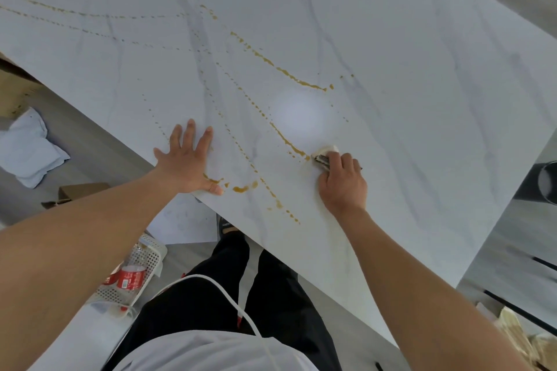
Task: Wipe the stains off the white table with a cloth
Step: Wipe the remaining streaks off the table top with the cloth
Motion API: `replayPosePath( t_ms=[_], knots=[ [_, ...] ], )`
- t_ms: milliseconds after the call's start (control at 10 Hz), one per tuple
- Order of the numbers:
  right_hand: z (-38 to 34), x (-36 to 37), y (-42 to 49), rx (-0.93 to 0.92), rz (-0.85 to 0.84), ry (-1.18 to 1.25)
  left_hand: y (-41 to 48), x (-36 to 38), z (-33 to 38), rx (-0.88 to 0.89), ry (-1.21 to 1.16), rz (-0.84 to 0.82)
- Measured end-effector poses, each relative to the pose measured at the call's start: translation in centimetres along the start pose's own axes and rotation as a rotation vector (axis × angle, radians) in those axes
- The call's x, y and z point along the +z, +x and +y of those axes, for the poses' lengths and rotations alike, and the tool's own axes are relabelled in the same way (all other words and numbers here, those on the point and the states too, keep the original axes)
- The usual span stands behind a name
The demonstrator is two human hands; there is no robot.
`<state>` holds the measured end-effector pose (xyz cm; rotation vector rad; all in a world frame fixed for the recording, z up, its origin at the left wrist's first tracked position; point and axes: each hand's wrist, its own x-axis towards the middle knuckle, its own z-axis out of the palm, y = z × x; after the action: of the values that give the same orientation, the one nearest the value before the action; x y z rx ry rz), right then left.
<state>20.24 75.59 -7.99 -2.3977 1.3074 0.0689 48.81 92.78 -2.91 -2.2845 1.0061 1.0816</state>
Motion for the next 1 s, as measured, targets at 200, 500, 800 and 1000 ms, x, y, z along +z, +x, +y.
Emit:
replayPosePath(
  t_ms=[200,500,800,1000],
  knots=[
    [0.8,0.1,-1.2,-0.303,-0.107,-0.076,0.0,0.0,-0.1,0.001,0.000,0.001],
    [-0.9,1.8,-3.8,-0.197,-0.026,-0.068,-0.1,-0.1,-0.1,0.005,-0.016,-0.005],
    [-1.4,1.4,-3.0,-0.017,0.003,0.027,-0.2,0.0,-0.2,0.015,-0.018,0.001],
    [-2.2,2.5,-6.0,-0.221,-0.055,-0.026,-0.2,0.1,-0.3,0.016,-0.001,0.002]
  ],
)
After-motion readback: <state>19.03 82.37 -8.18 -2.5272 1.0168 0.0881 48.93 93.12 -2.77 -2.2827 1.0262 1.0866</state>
